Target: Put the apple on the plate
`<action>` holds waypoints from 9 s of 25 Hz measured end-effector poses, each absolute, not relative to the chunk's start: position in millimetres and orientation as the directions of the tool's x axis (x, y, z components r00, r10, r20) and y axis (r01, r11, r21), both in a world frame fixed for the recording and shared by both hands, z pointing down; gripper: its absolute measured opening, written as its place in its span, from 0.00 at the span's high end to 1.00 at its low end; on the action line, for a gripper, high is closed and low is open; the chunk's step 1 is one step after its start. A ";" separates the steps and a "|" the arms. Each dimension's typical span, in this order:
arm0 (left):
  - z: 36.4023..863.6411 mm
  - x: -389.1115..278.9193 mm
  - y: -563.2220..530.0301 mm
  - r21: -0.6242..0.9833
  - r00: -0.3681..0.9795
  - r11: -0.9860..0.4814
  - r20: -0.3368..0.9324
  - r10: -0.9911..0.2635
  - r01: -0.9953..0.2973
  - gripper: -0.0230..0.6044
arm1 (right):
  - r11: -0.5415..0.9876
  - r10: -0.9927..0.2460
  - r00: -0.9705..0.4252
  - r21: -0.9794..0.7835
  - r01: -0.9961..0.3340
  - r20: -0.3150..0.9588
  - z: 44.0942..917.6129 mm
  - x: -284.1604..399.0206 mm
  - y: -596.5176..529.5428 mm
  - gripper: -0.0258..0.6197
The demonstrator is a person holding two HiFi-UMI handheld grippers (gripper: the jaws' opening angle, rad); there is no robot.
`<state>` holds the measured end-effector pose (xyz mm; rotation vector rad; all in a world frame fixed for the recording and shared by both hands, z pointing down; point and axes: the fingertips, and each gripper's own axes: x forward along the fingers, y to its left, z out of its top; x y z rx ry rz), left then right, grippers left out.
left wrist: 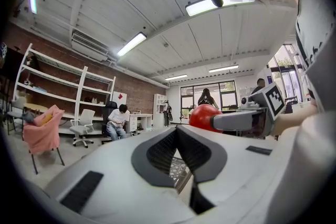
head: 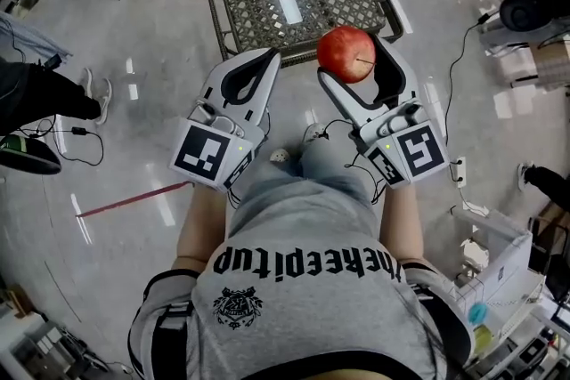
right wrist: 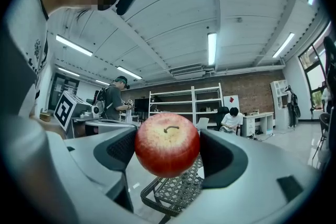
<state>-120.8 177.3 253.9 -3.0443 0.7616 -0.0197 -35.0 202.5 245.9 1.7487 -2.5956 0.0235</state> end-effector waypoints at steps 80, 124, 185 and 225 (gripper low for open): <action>268.7 26.3 -57.1 0.003 0.728 -0.731 0.089 -0.679 -0.682 0.93 | 0.625 -0.776 -0.625 -0.036 -0.780 0.079 280.4 101.3 -58.7 0.37; 307.8 -13.0 -158.3 0.040 0.881 -0.893 0.191 -0.433 -0.448 0.93 | 0.423 -0.890 -0.420 -0.026 -0.906 0.178 309.2 44.0 -150.7 0.37; 424.4 -11.0 -199.5 0.177 0.836 -0.840 0.326 -0.441 -0.512 0.93 | 0.420 -0.771 -0.421 -0.116 -0.900 0.478 522.3 55.9 -208.8 0.37; 468.6 -28.2 -209.0 0.217 0.793 -0.789 0.388 -0.470 -0.575 0.93 | 0.431 -0.680 -0.415 -0.128 -0.893 0.604 604.4 49.0 -219.6 0.37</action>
